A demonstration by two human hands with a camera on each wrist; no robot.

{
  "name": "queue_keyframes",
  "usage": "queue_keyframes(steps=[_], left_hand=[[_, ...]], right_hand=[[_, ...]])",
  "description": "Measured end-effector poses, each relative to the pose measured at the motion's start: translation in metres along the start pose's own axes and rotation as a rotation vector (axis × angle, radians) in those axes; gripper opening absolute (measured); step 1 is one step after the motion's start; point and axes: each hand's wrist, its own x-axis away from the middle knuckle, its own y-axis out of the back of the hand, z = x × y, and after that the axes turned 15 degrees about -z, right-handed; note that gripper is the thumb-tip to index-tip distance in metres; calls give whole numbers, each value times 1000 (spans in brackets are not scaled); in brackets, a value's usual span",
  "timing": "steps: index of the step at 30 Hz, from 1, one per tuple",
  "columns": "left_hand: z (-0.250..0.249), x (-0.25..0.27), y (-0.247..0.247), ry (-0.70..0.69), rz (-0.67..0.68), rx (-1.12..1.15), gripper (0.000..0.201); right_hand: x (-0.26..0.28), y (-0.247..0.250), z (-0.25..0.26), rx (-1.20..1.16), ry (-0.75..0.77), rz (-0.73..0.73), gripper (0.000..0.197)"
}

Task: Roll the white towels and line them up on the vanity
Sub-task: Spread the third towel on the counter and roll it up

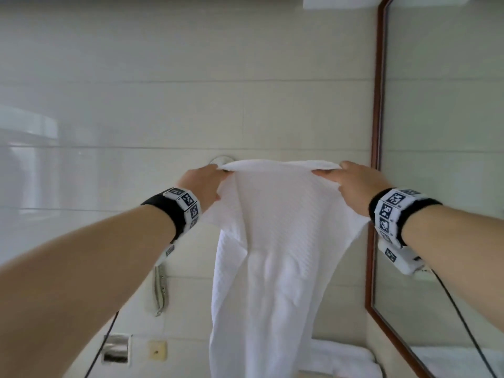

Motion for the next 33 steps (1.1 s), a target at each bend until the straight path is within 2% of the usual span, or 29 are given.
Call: queue_keyframes(steps=[3,6,10,13,16,19,20,22,23,25,29,33], left_hand=[[-2,23,35,-44,0,-35,71],[-11,76,64,-89,100,-91,72],[-44,181,92,-188,328,-166,72],[-81,278,105,-191,502,-124,71],[-118,383,105,-94,666,68,67],[-151,483,108,223,865,391,55],[-161,513,111,246,940,454,52],[-179,564,118,206,1080,484,51],[-185,587,121,238,1109,501,47],[-195,623,129,296,1171,564,38],[-209,671,141,342,1259,587,44],[-211,701,147,385,1303,682,41]], right_hand=[[19,30,-1,9,46,20,72],[73,64,9,-64,57,91,66],[187,92,32,-150,41,313,64],[290,102,53,-255,31,518,66],[397,112,70,-417,-67,710,62],[491,128,82,-525,-150,870,58],[518,133,86,-550,-176,928,57],[567,143,92,-571,-192,1059,61],[588,149,95,-565,-191,1120,64],[624,158,96,-553,-210,1192,66],[674,181,94,-525,-223,1305,56],[711,193,95,-555,-346,1249,57]])
